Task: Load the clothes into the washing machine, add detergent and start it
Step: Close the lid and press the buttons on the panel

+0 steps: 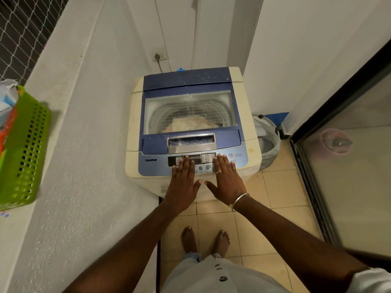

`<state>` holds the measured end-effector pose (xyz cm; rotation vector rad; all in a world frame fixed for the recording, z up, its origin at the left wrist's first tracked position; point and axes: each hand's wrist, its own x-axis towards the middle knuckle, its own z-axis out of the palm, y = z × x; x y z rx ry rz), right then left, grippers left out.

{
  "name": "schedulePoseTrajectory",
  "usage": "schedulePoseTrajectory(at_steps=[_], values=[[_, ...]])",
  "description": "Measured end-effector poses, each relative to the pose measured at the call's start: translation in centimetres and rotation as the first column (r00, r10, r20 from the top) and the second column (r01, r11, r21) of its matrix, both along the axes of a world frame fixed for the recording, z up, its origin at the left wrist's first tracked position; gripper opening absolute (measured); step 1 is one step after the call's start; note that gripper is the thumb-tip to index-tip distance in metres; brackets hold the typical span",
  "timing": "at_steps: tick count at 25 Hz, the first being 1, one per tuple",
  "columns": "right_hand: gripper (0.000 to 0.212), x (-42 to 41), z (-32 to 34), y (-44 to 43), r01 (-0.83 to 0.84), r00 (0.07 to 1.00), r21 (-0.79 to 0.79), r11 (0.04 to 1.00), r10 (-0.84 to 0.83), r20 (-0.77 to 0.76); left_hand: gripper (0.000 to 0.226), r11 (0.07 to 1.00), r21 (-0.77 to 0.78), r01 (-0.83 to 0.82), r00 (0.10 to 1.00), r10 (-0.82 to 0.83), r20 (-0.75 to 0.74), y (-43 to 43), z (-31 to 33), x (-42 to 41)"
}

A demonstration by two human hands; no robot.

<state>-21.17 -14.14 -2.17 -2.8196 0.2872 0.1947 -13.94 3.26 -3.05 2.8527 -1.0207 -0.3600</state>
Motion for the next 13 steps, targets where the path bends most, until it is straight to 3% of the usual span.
schedulePoseTrajectory(at_steps=[13], values=[[0.085,-0.9,0.0,-2.9,0.106,0.993,0.062,0.992,-0.109,0.05,0.072,0.988,-0.014,0.151,0.987,-0.15,0.053,-6.2,0.2,0.7]])
